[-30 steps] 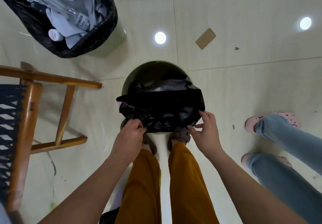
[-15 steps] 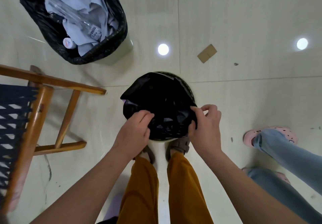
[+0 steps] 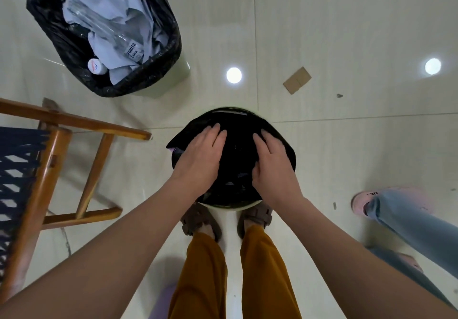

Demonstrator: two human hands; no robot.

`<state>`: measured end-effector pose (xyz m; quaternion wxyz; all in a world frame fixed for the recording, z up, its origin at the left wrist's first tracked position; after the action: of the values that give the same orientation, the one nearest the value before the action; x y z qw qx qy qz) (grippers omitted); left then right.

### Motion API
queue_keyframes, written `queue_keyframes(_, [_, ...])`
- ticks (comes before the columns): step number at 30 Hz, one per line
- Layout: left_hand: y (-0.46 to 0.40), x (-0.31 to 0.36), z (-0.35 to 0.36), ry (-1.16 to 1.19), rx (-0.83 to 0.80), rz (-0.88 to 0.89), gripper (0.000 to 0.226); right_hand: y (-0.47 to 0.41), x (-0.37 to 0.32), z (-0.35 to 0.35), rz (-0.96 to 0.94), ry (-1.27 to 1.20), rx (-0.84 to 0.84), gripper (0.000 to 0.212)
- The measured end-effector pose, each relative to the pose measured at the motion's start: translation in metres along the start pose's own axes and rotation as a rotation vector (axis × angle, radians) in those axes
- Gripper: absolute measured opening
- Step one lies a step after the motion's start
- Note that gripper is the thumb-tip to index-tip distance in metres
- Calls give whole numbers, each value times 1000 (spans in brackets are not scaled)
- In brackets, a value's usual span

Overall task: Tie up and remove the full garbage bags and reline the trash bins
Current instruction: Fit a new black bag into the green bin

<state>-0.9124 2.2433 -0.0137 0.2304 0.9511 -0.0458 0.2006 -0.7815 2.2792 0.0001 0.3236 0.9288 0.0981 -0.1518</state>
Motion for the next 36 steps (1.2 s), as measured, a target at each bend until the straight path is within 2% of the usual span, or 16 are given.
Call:
queue_keyframes(4, [-1,-13,-5,-102,-44,-32,74,-6,11,-4,25,86,-10,73])
queue_keyframes(7, [-4,-20,-6,-95,-60,-32,76,-10,16,-4,18,84,-31,76])
queue_keyframes(11, [-14,-18,-13,-127,3,8,73,-19,16,-5,10,12,-4,77])
queue_keyframes(16, [-22,-24,-10,-81,59,-45,71,-30,18,2,24,-92,-1,79])
queue_keyframes(21, [-29,-30,-3,-94,48,-24,85,-39,24,11,49,-154,-3,87])
queue_keyframes(25, [-31,-31,-3,-47,111,-34,90,-43,24,13,57,-215,4,93])
queue_keyframes(30, [-34,-32,0,-34,123,-66,96,-49,32,14,114,-342,-32,89])
queue_keyframes(36, [-25,-34,6,39,66,-42,97,-37,39,22,176,-381,-118,84])
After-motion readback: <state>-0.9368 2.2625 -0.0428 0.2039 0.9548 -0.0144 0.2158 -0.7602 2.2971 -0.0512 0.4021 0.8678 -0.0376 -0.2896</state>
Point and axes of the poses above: each hand's wrist, its own y-axis away from the middle knuckle, its own z-axis out of the palm, x = y × z, the point moved 8 cm from there along -y, towards the middle knuckle, and after that the axes turned 10 degrees about z, right-handed, at the moved point
